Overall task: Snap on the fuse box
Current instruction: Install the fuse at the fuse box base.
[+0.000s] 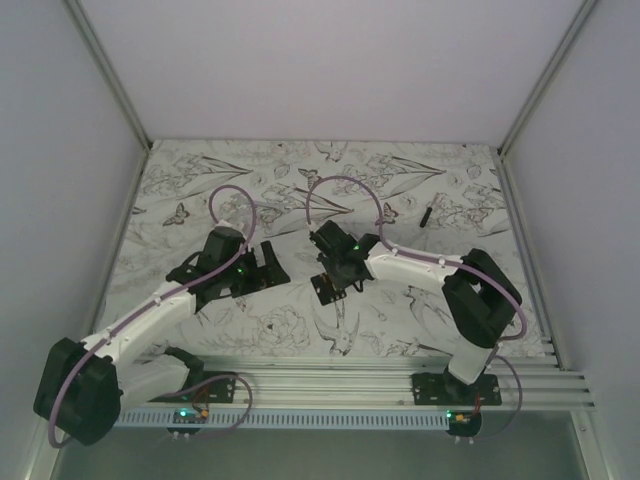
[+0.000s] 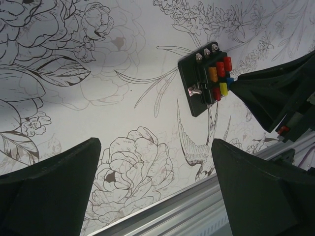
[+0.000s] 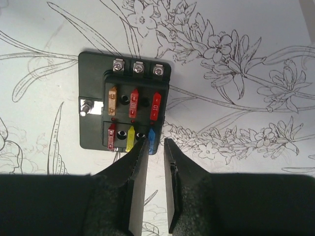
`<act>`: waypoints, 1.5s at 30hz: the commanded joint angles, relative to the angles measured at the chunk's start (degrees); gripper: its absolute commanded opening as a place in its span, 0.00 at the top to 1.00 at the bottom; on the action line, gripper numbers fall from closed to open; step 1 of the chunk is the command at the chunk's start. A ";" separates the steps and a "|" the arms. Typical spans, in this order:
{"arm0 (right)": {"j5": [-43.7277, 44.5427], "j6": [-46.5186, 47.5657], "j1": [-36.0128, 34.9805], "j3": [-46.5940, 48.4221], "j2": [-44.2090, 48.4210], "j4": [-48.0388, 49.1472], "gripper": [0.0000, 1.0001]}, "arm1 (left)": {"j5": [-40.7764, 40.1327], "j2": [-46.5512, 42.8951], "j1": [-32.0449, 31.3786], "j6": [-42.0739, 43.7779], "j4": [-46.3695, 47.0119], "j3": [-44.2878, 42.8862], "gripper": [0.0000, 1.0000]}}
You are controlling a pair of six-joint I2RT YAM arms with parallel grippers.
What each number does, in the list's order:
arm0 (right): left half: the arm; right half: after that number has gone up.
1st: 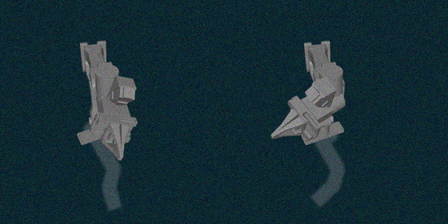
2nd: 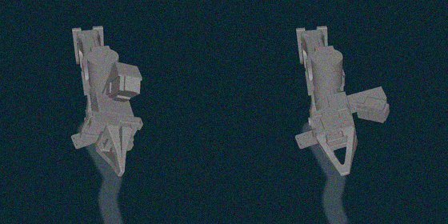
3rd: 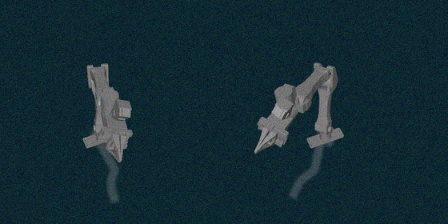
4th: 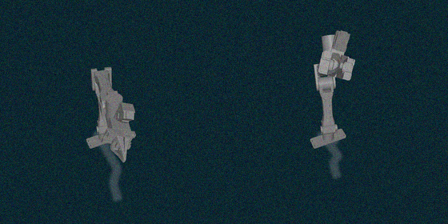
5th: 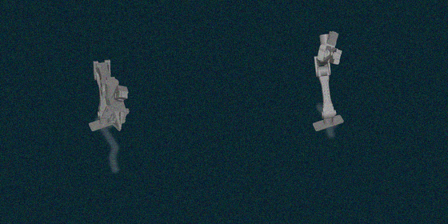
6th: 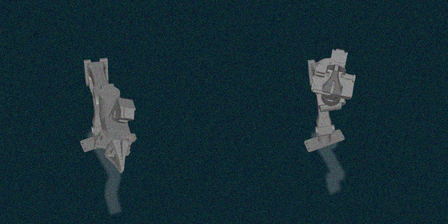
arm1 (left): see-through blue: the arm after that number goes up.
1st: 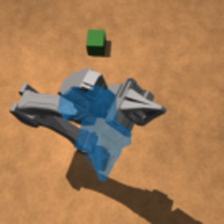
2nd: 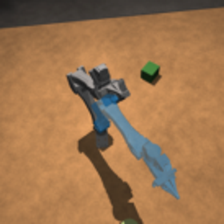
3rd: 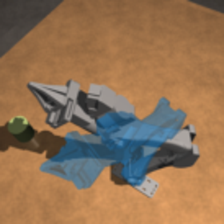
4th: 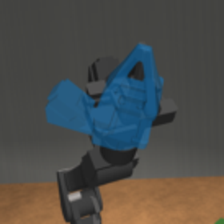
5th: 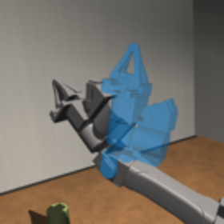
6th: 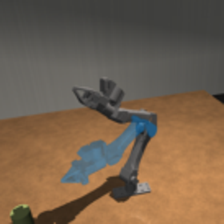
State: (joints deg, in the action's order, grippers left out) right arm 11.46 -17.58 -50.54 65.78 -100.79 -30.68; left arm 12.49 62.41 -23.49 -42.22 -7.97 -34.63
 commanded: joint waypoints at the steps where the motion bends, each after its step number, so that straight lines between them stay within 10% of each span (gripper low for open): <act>1: 1.92 -1.06 0.01 -0.16 1.86 -3.14 0.72 | -1.07 -0.98 0.72 0.33 -2.34 0.58 0.01; 22: -5.81 1.60 15.68 -15.98 19.73 12.17 0.40 | -10.45 2.37 2.87 6.12 -13.63 -9.01 0.00; 27: -7.22 1.14 18.98 -18.97 19.96 17.60 0.35 | -18.68 10.85 4.62 8.62 -18.14 -18.41 0.00; 35: -8.68 0.57 19.02 -24.19 21.82 24.18 0.00 | -26.26 28.96 8.25 12.35 -19.10 -32.48 0.00; 45: -9.53 0.76 19.00 -24.29 19.69 25.23 0.00 | -21.88 49.16 13.86 15.48 -19.13 -50.09 0.04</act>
State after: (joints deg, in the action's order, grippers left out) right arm 2.59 -16.84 -31.73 41.04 -80.42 -7.79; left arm -11.33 106.48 -12.14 -28.80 -25.23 -80.31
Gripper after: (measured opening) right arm 0.997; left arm 0.966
